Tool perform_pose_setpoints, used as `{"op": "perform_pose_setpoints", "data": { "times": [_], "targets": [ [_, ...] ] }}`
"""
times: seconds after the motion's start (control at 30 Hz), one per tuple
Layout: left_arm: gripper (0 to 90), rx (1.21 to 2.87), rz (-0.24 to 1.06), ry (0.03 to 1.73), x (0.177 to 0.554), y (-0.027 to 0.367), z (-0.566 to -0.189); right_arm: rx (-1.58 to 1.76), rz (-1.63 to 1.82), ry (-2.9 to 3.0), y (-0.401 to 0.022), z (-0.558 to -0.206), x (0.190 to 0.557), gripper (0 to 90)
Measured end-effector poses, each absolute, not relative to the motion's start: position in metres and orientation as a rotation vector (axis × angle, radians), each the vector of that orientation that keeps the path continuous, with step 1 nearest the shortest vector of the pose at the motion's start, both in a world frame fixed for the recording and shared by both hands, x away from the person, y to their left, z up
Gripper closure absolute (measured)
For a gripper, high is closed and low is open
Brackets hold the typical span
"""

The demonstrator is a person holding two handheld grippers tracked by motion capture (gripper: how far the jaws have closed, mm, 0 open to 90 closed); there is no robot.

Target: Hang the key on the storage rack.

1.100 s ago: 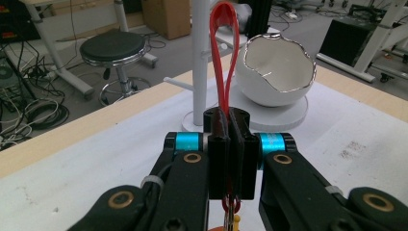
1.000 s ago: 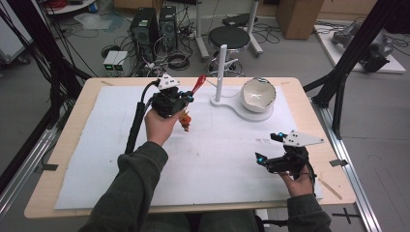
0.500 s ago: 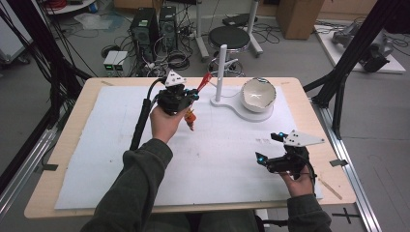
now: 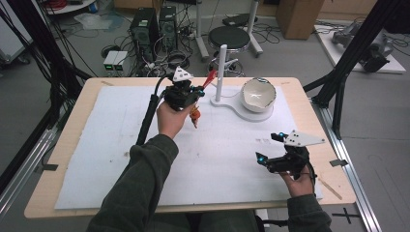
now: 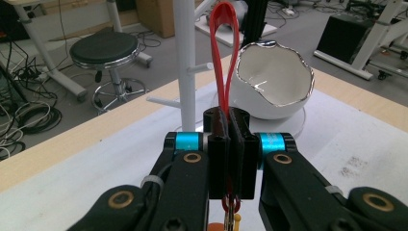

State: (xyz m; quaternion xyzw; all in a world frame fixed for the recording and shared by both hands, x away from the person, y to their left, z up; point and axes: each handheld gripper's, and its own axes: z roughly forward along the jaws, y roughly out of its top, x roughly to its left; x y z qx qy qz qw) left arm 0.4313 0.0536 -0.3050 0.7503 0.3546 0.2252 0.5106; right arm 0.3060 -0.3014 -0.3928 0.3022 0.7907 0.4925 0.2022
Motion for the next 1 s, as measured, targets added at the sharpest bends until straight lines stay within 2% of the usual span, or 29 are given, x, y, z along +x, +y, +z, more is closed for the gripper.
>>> {"op": "perform_pose_setpoints", "data": {
  "times": [1.0],
  "targets": [
    [86.5,1.885,0.554,0.903,0.455,0.025,-0.320,0.839,1.385,2.198,-0.303,-0.393,0.307,6.7]
  ]
}}
